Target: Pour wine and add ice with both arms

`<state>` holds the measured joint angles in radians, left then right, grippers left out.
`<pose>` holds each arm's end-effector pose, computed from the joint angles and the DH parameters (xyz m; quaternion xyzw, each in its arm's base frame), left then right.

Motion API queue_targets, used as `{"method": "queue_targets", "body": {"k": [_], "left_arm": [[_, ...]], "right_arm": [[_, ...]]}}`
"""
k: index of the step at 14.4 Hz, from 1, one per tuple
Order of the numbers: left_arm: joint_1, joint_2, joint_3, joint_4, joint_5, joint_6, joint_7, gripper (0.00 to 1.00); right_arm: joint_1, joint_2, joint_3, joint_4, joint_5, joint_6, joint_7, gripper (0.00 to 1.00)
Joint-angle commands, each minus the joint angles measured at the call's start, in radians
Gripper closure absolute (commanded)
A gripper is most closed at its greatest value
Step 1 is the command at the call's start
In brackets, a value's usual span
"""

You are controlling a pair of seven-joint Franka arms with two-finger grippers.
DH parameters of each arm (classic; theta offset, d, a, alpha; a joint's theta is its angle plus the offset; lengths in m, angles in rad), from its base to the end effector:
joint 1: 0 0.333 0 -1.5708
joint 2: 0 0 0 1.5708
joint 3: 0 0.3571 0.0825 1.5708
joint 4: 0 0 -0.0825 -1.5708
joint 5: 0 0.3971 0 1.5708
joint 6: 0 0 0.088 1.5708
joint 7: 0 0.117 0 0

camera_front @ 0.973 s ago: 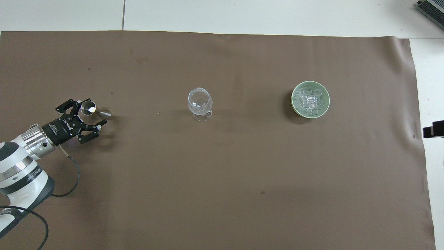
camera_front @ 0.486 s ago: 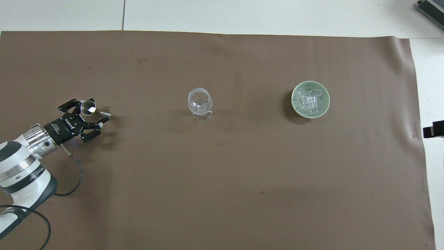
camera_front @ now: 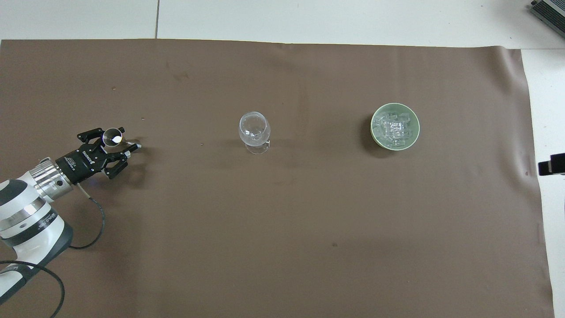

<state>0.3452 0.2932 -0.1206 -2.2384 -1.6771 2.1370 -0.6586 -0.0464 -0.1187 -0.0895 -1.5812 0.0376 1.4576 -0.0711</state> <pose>0.5579 0.0754 0.2666 0.3638 0.7394 -0.2530 0.5069 0.5085 -0.0684 0.7047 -0.9993 0.0300 0.0002 0.0241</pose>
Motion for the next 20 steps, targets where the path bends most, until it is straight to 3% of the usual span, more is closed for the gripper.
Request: {"method": "queue_targets", "body": {"k": [1, 8, 13, 17, 19, 20], "left_arm": [[-0.012, -0.003, 0.009, -0.013, -0.029, 0.015, 0.014, 0.40], [-0.003, -0.003, 0.010, -0.012, -0.027, 0.014, 0.013, 0.43], [0.000, -0.005, 0.010, -0.012, -0.027, 0.011, 0.011, 0.59], [0.000, -0.005, 0.010, -0.013, -0.027, 0.014, 0.011, 0.80], [0.000, -0.005, 0.009, -0.013, -0.027, 0.014, 0.011, 0.85], [0.001, -0.005, 0.010, -0.013, -0.027, 0.014, 0.011, 0.93]], "right_arm": [[-0.004, -0.012, 0.004, -0.003, -0.002, -0.008, -0.010, 0.00], [-0.004, -0.012, 0.004, -0.003, -0.002, -0.008, -0.010, 0.00], [-0.004, -0.012, 0.004, -0.003, -0.002, -0.008, -0.010, 0.00], [-0.004, -0.012, 0.004, -0.003, -0.002, -0.008, -0.010, 0.00], [-0.004, -0.012, 0.004, -0.003, -0.002, -0.008, -0.010, 0.00], [-0.004, -0.012, 0.004, -0.003, -0.002, -0.008, -0.010, 0.00]]}}
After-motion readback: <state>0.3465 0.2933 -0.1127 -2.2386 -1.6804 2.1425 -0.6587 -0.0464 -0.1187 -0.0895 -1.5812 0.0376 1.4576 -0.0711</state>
